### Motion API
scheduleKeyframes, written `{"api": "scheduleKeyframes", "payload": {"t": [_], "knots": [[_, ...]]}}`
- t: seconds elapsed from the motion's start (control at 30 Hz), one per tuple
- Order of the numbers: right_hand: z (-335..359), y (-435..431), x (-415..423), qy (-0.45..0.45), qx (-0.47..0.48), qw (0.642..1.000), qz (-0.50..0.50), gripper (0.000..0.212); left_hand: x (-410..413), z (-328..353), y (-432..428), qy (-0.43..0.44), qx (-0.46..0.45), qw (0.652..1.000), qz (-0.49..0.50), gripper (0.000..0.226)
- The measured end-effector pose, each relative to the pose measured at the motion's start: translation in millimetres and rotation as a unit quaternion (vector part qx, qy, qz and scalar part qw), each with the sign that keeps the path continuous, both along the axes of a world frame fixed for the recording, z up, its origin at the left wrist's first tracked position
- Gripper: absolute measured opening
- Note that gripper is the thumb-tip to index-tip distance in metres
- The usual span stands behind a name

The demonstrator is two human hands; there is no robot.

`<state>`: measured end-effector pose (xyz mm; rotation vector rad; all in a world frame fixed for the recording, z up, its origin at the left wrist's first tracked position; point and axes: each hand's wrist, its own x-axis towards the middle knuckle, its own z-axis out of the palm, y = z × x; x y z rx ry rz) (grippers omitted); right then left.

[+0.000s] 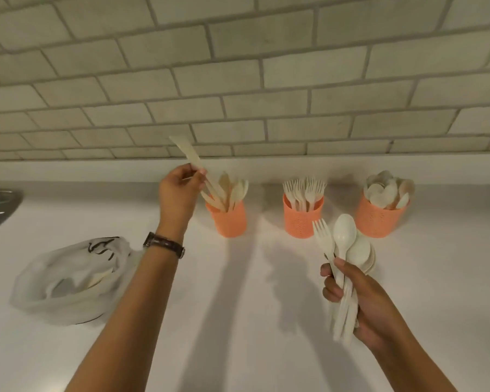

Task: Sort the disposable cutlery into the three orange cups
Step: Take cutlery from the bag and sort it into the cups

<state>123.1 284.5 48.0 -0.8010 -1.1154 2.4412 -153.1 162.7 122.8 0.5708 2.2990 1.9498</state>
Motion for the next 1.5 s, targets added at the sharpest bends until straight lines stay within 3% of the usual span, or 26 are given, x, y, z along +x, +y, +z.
{"api": "scheduleKeyframes", "payload": {"t": [0.17, 0.33, 0.43, 0.53, 0.7, 0.87, 1.23, 1.4, 1.5], "knots": [[4, 2, 0, -0.008, -0.012, 1.0, -0.023, 0.031, -24, -38, 24, -0.019, -0.075, 0.996, 0.052, 0.01], [11, 2, 6, -0.009, -0.027, 0.999, -0.031, 0.035, -18, -69, 26, -0.031, -0.199, 0.978, 0.055, 0.046], [15, 2, 10, -0.019, -0.023, 0.999, -0.026, 0.029, 10, -61, 20, 0.004, -0.173, 0.983, 0.068, 0.053], [15, 1, 14, -0.029, 0.007, 0.999, -0.017, 0.035, 61, -48, 17, 0.017, -0.163, 0.987, -0.003, 0.03], [18, -8, 21, -0.028, 0.015, 0.999, -0.019, 0.029, 152, -36, 20, -0.07, -0.116, 0.973, -0.189, 0.005], [23, -18, 25, 0.0, 0.021, 1.0, -0.022, 0.032, 190, -38, 25, -0.114, -0.089, 0.956, -0.254, 0.003], [26, -14, 38, -0.001, 0.066, 0.997, -0.031, 0.032, 180, -32, 43, -0.111, -0.061, 0.968, -0.216, 0.013], [18, -2, 42, -0.007, 0.023, 0.996, -0.08, 0.038, 141, -16, 63, -0.08, -0.011, 0.987, -0.141, 0.015], [15, 2, 44, -0.029, 0.022, 0.994, -0.104, 0.024, 108, -9, 81, -0.042, 0.036, 0.995, -0.08, 0.008]]}}
